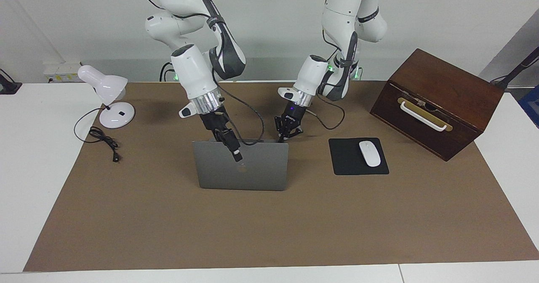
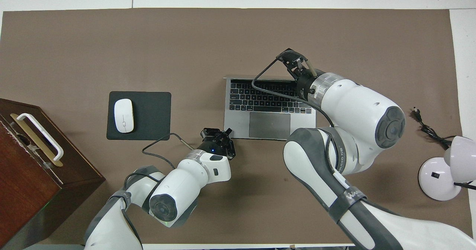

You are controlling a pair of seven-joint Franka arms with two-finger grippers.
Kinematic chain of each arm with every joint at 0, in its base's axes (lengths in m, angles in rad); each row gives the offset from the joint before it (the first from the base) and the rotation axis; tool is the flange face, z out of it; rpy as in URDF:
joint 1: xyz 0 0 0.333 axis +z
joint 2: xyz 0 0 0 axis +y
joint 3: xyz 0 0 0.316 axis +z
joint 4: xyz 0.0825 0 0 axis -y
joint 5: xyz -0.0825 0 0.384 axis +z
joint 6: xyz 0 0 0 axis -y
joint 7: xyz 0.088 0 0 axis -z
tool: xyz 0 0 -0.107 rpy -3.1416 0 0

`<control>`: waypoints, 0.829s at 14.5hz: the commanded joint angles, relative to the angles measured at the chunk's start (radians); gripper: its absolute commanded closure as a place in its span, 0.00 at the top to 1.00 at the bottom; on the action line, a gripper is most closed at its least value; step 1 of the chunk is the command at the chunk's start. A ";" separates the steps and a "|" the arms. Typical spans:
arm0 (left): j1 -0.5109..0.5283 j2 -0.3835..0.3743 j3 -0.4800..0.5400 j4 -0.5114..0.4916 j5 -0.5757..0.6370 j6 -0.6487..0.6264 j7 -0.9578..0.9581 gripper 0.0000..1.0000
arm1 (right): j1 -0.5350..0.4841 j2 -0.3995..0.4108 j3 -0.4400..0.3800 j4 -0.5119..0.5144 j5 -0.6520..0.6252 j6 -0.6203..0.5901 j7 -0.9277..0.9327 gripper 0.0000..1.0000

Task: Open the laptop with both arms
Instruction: 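Lift the laptop lid upward with the right gripper, swinging it open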

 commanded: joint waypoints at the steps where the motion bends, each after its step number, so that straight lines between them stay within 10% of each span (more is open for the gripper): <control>1: -0.020 0.048 0.024 0.012 0.007 0.014 0.012 0.00 | -0.032 0.042 0.005 0.081 0.022 -0.003 -0.096 1.00; 12: -0.020 0.053 0.025 0.011 0.007 0.014 0.013 0.00 | -0.064 0.076 0.007 0.149 0.020 -0.004 -0.180 1.00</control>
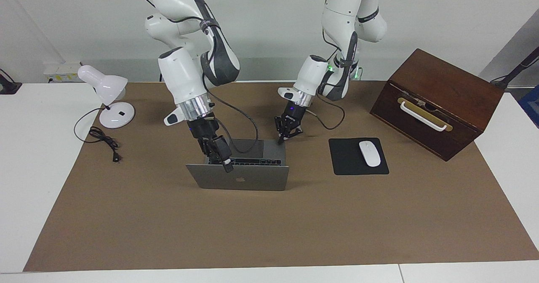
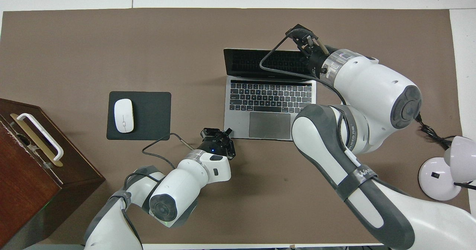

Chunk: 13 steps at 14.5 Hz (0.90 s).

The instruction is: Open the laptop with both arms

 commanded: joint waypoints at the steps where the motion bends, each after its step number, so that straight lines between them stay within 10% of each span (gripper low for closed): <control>1: -0.020 0.057 0.025 0.011 0.007 0.014 0.013 0.00 | -0.011 0.019 0.007 0.040 0.022 -0.012 -0.026 1.00; 7: -0.020 0.057 0.025 0.011 0.007 0.015 0.013 0.00 | 0.001 -0.061 0.001 0.110 0.017 -0.351 0.189 1.00; 13: -0.010 0.051 0.025 0.012 0.001 0.014 0.012 0.00 | -0.049 -0.093 -0.008 0.115 -0.186 -0.454 0.031 1.00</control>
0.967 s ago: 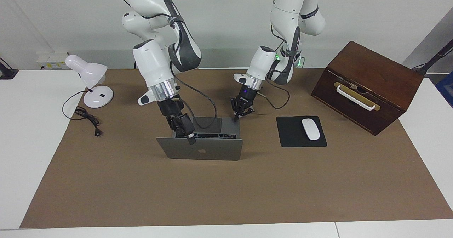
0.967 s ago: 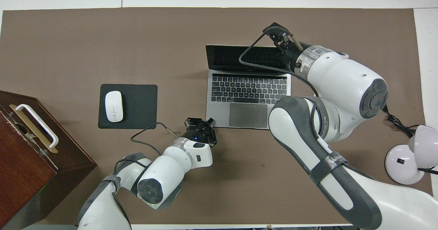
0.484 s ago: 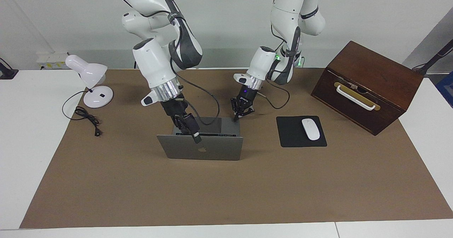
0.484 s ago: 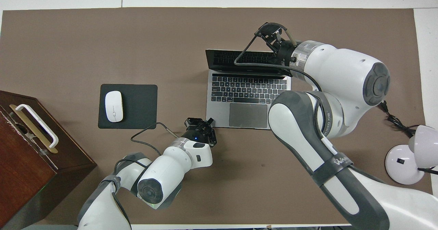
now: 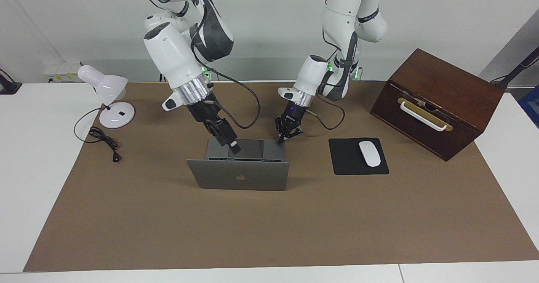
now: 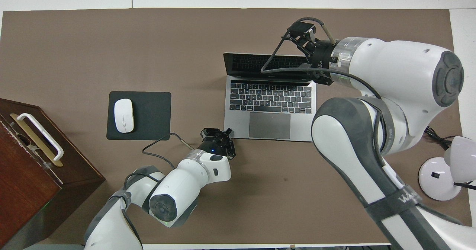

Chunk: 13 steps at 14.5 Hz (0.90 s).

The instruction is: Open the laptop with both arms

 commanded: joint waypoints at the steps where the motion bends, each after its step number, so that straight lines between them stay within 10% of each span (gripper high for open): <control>1: -0.010 0.047 0.025 0.012 -0.002 0.012 0.010 0.00 | -0.048 -0.019 0.006 0.002 -0.118 -0.088 -0.134 1.00; 13: 0.009 -0.094 0.025 0.012 -0.005 -0.096 -0.121 0.00 | -0.266 -0.249 0.003 -0.001 -0.359 -0.759 -0.633 1.00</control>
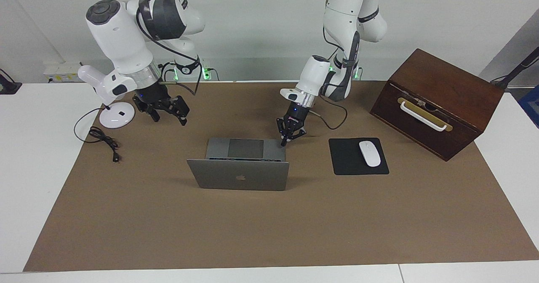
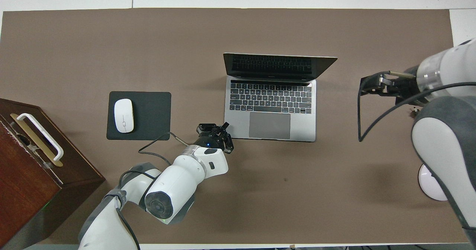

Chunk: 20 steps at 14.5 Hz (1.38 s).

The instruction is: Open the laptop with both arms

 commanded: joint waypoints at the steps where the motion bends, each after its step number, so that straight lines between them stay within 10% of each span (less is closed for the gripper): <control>1: 0.020 -0.099 0.003 -0.005 -0.001 -0.126 -0.019 0.00 | -0.063 -0.079 0.010 -0.007 -0.063 -0.090 -0.092 1.00; 11: 0.157 -0.262 0.010 0.263 0.023 -0.943 0.005 0.00 | -0.186 0.050 0.010 0.320 -0.119 -0.296 -0.284 0.99; 20: 0.319 -0.279 0.010 0.470 0.034 -1.269 0.027 0.08 | -0.207 0.090 0.010 0.360 -0.107 -0.321 -0.305 0.99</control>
